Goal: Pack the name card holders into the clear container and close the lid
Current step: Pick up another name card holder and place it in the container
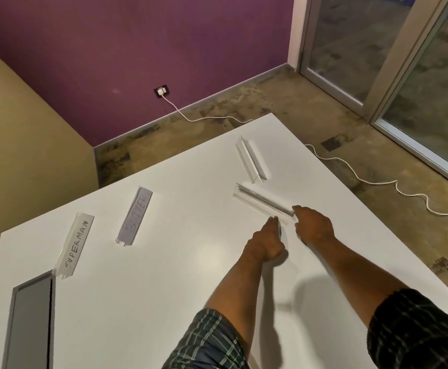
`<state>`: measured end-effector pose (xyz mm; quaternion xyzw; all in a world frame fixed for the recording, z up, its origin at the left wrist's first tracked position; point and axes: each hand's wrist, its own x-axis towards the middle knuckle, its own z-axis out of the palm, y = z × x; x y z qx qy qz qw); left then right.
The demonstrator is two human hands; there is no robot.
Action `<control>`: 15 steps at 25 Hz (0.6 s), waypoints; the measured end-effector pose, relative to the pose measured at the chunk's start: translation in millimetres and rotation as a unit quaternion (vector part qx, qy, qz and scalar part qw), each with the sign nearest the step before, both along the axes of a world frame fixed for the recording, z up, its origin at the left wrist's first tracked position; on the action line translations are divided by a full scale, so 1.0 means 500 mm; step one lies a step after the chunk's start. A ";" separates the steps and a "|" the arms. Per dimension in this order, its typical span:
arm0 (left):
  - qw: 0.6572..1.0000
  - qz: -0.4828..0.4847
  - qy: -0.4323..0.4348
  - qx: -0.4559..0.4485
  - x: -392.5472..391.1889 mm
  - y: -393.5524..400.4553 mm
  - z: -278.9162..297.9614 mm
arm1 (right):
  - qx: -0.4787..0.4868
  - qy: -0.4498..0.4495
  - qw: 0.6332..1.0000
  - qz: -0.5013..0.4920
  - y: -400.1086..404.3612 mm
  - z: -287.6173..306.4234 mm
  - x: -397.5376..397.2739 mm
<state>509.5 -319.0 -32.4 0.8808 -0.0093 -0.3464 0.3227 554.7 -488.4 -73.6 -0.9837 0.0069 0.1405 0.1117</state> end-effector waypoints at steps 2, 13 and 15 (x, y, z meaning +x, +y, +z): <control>0.999 0.024 0.014 -0.026 0.015 -0.009 -0.011 | -0.004 -0.029 1.000 0.006 0.002 -0.015 0.009; 0.928 0.298 0.080 -0.209 0.035 0.029 -0.055 | 0.054 -0.110 0.992 0.032 0.047 -0.030 -0.006; 0.878 0.389 0.121 -0.250 0.026 0.054 -0.050 | 0.083 -0.152 0.983 0.057 0.073 -0.011 -0.028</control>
